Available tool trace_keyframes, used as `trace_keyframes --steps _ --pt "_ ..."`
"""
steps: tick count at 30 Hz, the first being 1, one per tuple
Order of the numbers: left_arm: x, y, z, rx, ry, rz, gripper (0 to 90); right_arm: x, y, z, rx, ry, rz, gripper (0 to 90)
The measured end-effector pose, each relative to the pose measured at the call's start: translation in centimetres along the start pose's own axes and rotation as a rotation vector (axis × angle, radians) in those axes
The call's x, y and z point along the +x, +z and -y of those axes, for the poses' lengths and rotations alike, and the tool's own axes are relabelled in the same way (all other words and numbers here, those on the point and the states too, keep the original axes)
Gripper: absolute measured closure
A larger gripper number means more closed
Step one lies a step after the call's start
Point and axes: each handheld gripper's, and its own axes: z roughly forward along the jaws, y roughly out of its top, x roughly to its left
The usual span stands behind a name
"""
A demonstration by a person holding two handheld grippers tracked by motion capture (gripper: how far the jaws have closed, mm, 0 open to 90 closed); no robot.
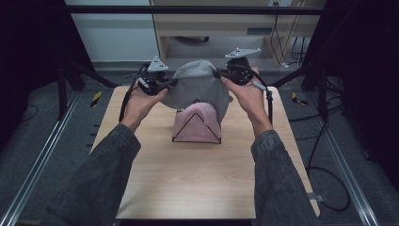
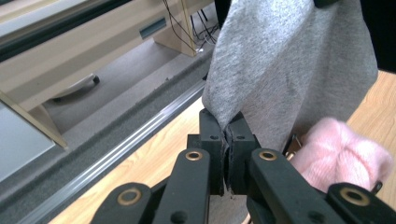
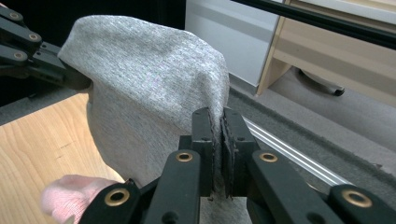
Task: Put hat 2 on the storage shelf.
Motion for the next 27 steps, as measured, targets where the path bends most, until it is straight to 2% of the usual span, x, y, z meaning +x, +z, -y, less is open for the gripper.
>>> trace_keyframes --steps 8,17,27 --pt "0.0 0.1 1.4 0.001 -0.046 0.012 87.8 1.0 0.9 0.0 0.023 -0.016 -0.006 85.1" --pt "0.0 0.0 2.0 0.005 -0.059 0.011 87.8 1.4 1.1 0.1 0.034 -0.028 -0.012 85.1" --pt "-0.1 0.2 3.2 0.030 -0.071 0.009 87.7 2.0 1.9 0.3 0.082 -0.058 -0.014 85.1"
